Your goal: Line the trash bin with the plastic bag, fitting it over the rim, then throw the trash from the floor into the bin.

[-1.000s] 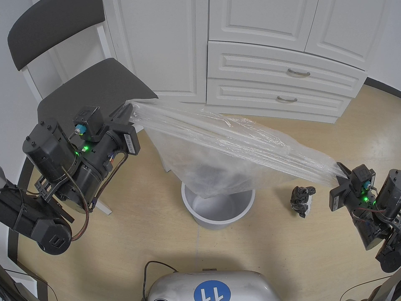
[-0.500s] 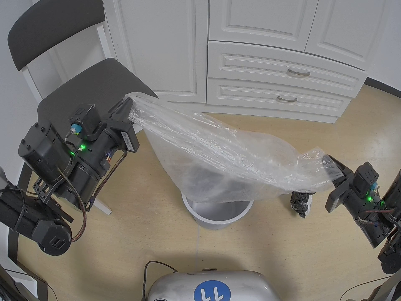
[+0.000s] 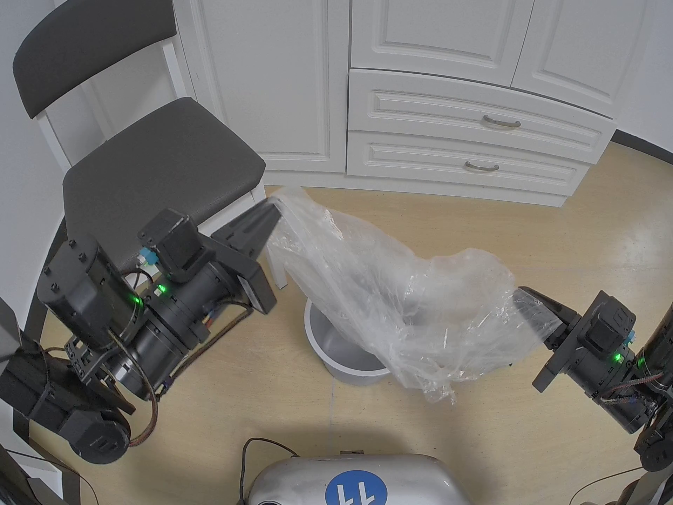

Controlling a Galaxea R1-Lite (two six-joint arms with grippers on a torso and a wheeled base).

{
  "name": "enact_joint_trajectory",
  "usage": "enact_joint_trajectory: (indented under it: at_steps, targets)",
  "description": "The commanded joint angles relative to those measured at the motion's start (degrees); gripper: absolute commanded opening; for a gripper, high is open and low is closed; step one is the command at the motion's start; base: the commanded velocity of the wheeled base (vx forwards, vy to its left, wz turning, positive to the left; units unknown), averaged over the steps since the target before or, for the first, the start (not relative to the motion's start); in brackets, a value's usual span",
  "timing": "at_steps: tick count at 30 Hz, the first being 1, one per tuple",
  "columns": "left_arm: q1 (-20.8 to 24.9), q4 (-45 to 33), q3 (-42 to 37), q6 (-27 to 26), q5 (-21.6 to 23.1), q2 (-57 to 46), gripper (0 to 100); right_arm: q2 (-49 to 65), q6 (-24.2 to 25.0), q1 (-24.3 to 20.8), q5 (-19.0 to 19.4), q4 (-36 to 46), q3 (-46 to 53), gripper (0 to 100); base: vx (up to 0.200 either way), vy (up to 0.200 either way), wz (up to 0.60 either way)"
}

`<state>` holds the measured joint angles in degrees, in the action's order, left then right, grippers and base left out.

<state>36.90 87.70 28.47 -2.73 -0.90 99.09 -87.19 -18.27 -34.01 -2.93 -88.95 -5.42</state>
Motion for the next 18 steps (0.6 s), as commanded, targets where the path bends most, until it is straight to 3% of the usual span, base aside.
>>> enact_joint_trajectory:
  at_steps: [1,4,12,18]
  targets:
    - [3.97,0.02,-1.31,1.06,0.29,-0.12,0,-0.35,1.66,-2.9,0.03,-1.05,-0.38,0,0.0,0.0,0.0]
    - [8.1,0.02,-0.87,3.43,0.29,0.93,0,-2.99,7.29,-8.35,-0.5,-1.05,-1.17,0,0.0,0.0,0.0]
    - [11.61,0.1,1.51,7.83,0.11,4.98,0,-6.94,16.43,-11.78,-0.85,-1.05,-3.54,0,0.0,0.0,0.0]
    - [12.32,0.1,1.42,8.44,-0.06,5.68,0,-13.18,26.01,-12.04,-6.21,-1.05,-8.81,0,0.0,0.0,0.0]
